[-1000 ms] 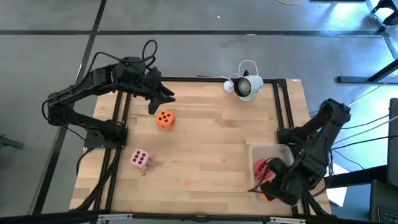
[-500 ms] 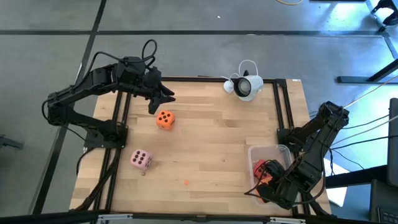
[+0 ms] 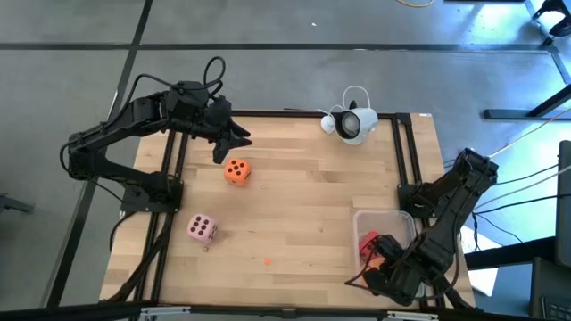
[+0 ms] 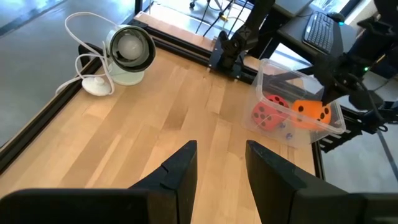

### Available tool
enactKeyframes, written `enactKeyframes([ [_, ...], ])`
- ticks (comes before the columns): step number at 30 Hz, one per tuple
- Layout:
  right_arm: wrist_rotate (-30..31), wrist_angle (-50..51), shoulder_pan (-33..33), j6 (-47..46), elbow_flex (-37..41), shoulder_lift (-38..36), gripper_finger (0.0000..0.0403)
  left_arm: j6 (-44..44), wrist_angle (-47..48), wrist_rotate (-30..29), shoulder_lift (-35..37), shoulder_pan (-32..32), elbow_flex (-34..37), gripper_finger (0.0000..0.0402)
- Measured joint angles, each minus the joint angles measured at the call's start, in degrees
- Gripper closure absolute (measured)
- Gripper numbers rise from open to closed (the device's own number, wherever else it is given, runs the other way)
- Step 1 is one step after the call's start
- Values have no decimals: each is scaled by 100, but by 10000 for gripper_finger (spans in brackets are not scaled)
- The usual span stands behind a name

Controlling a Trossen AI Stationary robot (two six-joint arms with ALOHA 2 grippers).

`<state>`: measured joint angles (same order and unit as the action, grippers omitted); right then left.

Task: Pick & Place Dice
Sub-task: Put the large orange die into the transparent bin

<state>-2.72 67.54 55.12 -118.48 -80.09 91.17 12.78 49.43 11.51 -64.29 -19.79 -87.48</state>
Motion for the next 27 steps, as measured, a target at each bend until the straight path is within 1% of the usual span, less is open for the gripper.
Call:
enactKeyframes([
  [5, -173, -67, -38, 61, -13, 255, 401, 0, -50, -2, 0, 0, 0, 274],
  [10, 123, -73, -61, 43, -11, 346, 403, -2, -123, -4, 0, 0, 0, 274],
  [13, 296, -68, -66, -45, -7, 346, 385, -2, -123, -4, 0, 0, 0, 274],
  [16, 407, -70, -64, 10, -7, 346, 343, 0, -121, -4, 0, 0, 0, 274],
  [21, 687, -73, -64, 62, -7, 346, 246, -2, -121, 0, 0, 0, 0, 274],
  [24, 700, -73, -66, 64, -7, 346, 187, -2, -121, 0, 0, 0, 0, 274],
  [27, 643, -73, -66, 57, -4, 346, 139, -17, -121, 2, 0, -1, 0, 274],
])
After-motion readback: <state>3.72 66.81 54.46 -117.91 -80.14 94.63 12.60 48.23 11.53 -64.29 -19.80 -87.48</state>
